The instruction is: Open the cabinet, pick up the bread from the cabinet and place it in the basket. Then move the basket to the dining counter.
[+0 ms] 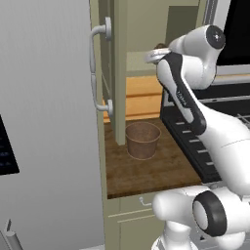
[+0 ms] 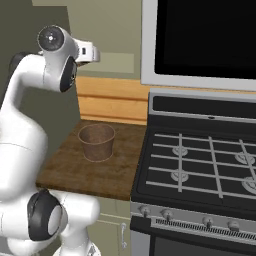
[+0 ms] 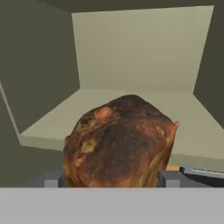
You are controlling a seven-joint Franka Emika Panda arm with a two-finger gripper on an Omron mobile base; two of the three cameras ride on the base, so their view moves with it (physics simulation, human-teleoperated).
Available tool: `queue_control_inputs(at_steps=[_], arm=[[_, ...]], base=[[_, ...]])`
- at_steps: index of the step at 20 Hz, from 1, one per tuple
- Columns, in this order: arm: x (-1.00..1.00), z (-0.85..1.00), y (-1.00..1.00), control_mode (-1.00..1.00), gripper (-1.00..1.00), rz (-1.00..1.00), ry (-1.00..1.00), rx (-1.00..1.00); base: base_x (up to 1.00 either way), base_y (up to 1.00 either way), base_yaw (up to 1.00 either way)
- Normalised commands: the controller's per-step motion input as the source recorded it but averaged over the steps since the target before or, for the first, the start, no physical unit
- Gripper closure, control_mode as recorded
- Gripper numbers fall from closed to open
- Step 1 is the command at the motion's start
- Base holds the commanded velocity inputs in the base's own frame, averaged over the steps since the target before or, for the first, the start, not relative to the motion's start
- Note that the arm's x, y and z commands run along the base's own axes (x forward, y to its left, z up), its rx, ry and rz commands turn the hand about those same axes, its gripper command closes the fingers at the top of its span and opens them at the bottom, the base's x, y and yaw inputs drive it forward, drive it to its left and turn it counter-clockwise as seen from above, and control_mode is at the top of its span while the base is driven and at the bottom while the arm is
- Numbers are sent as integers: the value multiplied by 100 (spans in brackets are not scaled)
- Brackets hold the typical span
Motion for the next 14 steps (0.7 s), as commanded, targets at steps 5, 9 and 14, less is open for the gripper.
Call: queue_control_inputs(at_steps=[5,9,14], arm=[[-100,3,-5,-100,100,0,20,0],[-100,0,-12,-100,100,0,11,2],[-100,-20,-10,-100,100,0,6,2]], base=[[0,0,0],[0,0,0],[0,0,0]])
